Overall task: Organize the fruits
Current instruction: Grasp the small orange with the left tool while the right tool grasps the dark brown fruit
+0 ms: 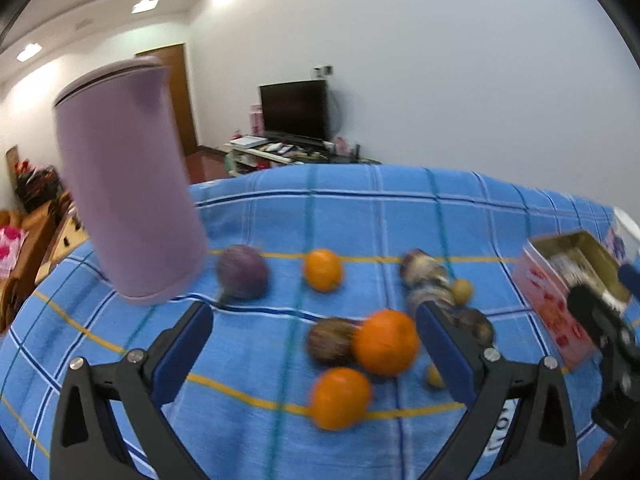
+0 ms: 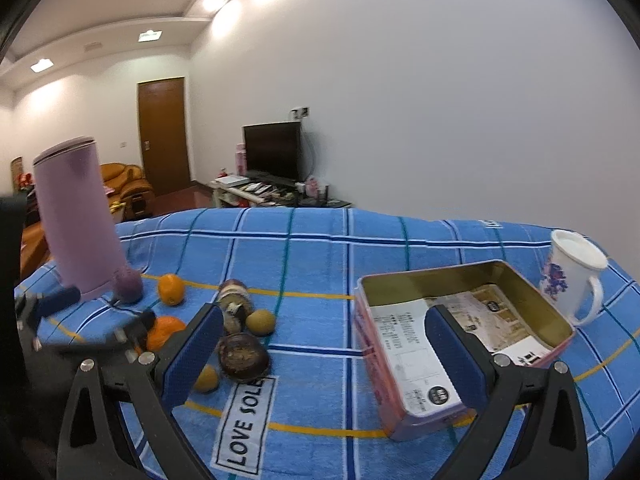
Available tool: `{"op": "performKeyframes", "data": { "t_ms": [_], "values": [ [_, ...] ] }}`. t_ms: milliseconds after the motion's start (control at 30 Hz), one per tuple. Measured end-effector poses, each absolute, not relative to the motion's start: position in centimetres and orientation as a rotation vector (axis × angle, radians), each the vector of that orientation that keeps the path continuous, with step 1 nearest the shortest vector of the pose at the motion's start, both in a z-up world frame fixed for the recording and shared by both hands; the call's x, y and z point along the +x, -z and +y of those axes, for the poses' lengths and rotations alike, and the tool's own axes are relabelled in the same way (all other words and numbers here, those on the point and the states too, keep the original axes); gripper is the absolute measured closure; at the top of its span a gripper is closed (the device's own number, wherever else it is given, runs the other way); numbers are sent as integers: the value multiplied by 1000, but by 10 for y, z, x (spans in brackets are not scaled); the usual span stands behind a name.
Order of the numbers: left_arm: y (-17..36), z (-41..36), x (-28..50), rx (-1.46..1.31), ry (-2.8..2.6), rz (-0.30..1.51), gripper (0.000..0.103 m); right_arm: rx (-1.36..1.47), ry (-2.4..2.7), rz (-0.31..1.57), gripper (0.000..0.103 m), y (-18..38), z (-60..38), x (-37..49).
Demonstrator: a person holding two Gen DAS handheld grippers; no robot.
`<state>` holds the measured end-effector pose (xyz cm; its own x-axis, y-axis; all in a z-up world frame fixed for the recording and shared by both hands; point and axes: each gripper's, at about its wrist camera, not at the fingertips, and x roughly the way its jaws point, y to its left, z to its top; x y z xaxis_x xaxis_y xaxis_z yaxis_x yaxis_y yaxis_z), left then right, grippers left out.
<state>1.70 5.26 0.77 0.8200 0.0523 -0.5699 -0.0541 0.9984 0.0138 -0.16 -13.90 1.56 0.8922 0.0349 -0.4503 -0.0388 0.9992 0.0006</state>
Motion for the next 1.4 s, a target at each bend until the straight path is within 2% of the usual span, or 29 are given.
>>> {"op": "performKeyframes", "data": {
  "t_ms": [67,133,200,333,567,667,700,733,1000,1033,1067,1200,1267,1400],
  "values": [
    [-8,65,18,0,-50,612,0,-11,-82,489,11,-14,-135,0],
    [-7,73,18,19,-64,618,0,-18,-144,533,31,-10,-128,2],
    [-5,82,19,24,-65,629,0,-29,-207,598,41,-3,-118,7],
    [0,102,23,-3,-51,673,3,-70,-250,702,41,15,-103,18],
    [5,106,21,-50,49,711,21,-97,-250,751,42,23,-91,38],
    [6,89,17,-5,136,724,21,-116,-232,781,44,29,-87,50],
    [6,83,16,10,166,728,21,-119,-229,796,50,31,-87,54],
    [6,77,15,26,191,733,21,-114,-233,813,51,34,-87,58],
    [21,51,19,110,248,802,21,-29,-278,901,53,47,-93,82],
    [22,50,21,111,240,807,23,-32,-279,906,56,48,-92,83],
    [25,50,23,113,229,812,32,-35,-285,904,56,47,-92,82],
    [33,56,28,67,240,836,50,-19,-295,896,56,46,-96,79],
    [35,56,29,59,257,837,64,2,-300,882,56,45,-99,76],
    [36,57,28,59,273,830,66,29,-309,833,56,34,-108,56]
  ]
}}
